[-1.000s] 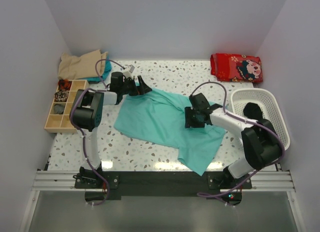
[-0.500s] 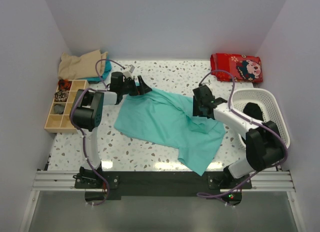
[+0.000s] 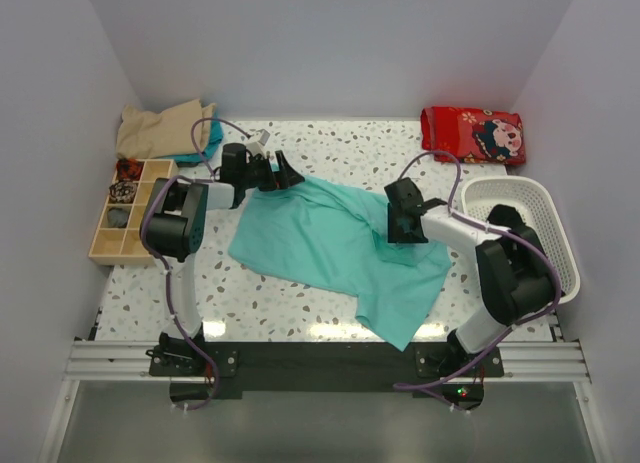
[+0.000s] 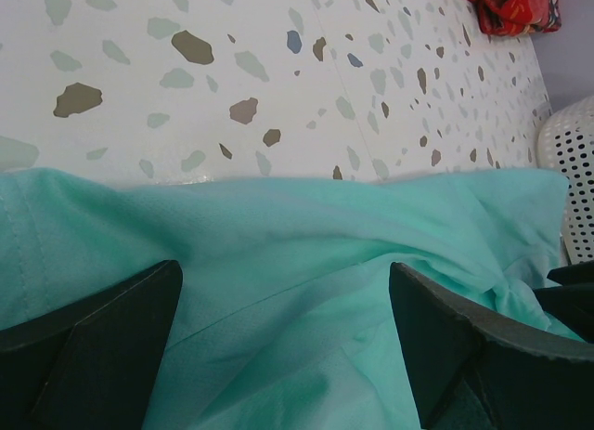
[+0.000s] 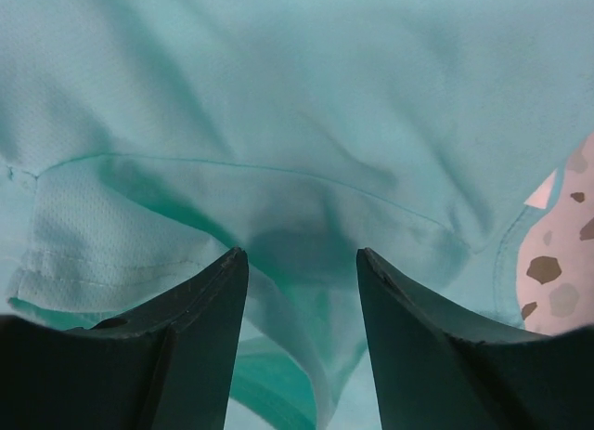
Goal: Fold and stack the t-shirts
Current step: Fold the flattened tshirt in 1/3 of the way
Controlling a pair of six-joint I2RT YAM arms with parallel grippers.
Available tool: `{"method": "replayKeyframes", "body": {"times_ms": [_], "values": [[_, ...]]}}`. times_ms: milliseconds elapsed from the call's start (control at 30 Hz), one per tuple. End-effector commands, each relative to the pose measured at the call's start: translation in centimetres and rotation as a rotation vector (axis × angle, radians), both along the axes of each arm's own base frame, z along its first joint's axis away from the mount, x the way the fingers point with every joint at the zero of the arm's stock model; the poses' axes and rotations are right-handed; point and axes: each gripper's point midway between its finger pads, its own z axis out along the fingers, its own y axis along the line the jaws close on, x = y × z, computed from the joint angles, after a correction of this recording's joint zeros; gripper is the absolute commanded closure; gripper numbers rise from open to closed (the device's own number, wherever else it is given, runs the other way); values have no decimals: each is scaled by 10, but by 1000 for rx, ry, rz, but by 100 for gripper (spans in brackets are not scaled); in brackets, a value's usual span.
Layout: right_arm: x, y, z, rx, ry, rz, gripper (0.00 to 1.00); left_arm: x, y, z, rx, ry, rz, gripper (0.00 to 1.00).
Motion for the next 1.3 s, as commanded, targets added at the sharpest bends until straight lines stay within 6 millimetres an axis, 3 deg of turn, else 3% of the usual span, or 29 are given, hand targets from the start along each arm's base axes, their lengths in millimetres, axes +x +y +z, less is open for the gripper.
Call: {"method": "replayKeyframes", "body": {"times_ms": [0, 167, 500, 700, 800, 900, 933, 1000, 1133, 1267], "values": [[-5, 15, 1, 82, 2, 30, 46, -31, 6, -63, 45, 223, 9, 0], [-20, 24, -5, 144, 35, 61, 47, -33, 7, -67, 52, 231, 11, 0], [-41, 55, 8, 297, 81, 187, 49, -32, 6, -68, 48, 232, 10, 0], [-49, 58, 5, 307, 122, 204, 49, -34, 6, -70, 47, 241, 7, 0], [-31, 49, 25, 280, -2, 154, 45, -33, 11, -61, 68, 209, 29, 0], [-2, 30, 48, 213, -112, 59, 43, -26, 22, -36, 125, 128, 79, 0], [10, 28, 55, 209, -134, 44, 43, -19, 28, -18, 150, 83, 119, 0], [25, 14, 58, 183, -158, -7, 40, -16, 37, -9, 201, 53, 144, 0], [49, 4, 28, 204, -64, -44, 41, -17, 61, -15, 335, 108, 207, 0], [56, 1, 1, 203, -11, -53, 42, -33, 69, -28, 369, 196, 228, 0]]}}
